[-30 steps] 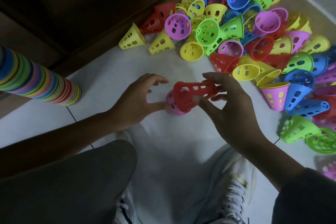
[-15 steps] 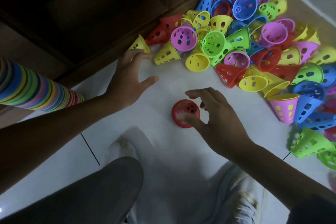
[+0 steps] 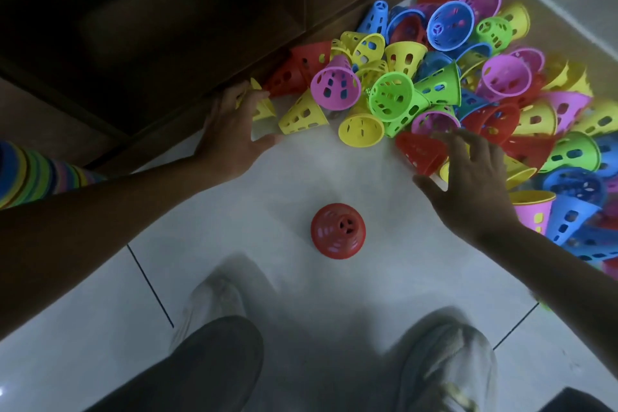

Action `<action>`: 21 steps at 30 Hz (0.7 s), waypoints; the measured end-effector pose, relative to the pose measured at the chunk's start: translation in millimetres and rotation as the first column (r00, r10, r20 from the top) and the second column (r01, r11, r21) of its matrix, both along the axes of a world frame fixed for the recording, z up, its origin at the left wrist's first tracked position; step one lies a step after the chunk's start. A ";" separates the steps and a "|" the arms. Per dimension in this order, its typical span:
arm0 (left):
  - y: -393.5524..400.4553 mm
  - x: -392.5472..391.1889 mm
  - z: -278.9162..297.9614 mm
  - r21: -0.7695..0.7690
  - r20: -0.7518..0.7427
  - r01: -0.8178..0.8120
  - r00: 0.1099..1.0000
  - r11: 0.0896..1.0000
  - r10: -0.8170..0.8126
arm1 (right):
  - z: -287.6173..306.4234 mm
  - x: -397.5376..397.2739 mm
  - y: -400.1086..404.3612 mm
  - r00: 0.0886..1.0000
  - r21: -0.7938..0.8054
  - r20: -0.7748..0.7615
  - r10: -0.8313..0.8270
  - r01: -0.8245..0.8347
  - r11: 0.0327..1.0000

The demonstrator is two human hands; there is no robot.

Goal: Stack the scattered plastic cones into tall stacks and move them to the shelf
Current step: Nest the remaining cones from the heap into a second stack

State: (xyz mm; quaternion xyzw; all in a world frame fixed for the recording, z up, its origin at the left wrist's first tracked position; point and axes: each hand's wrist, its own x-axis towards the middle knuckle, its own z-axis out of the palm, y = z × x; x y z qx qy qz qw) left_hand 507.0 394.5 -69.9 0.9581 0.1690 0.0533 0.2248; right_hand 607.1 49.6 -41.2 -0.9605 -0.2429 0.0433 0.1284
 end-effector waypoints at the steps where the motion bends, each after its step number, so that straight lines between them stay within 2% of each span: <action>1: 1.4 1.2 0.0 0.005 -0.006 -0.005 1.000 1.000 0.005 | -2.6 2.8 0.1 1.000 -0.030 -0.011 0.009 -0.010 1.000; 6: 6.0 6.5 3.4 -0.035 0.007 0.002 1.000 0.999 -0.002 | -11.4 1.6 6.5 0.997 -0.096 0.024 0.080 -0.077 0.992; 10: 10.1 6.1 -1.4 -0.106 -0.099 -0.001 0.995 0.994 -0.010 | -17.8 -0.5 9.4 0.989 -0.150 0.000 0.145 -0.144 0.978; 13: 8.1 -1.8 -3.9 -0.136 -0.107 -0.021 0.994 0.990 0.006 | -18.9 -4.9 8.2 0.991 -0.155 -0.004 0.136 -0.135 0.979; 17: -5.7 -18.6 4.6 -0.218 -0.072 -0.122 0.991 0.968 0.108 | -11.9 -16.8 3.8 0.992 -0.056 -0.027 0.120 -0.121 0.991; 21: -27.8 -31.5 20.0 -0.345 -0.061 -0.207 0.978 0.915 0.198 | 5.8 -34.8 4.7 0.977 0.182 -0.205 0.065 -0.028 0.983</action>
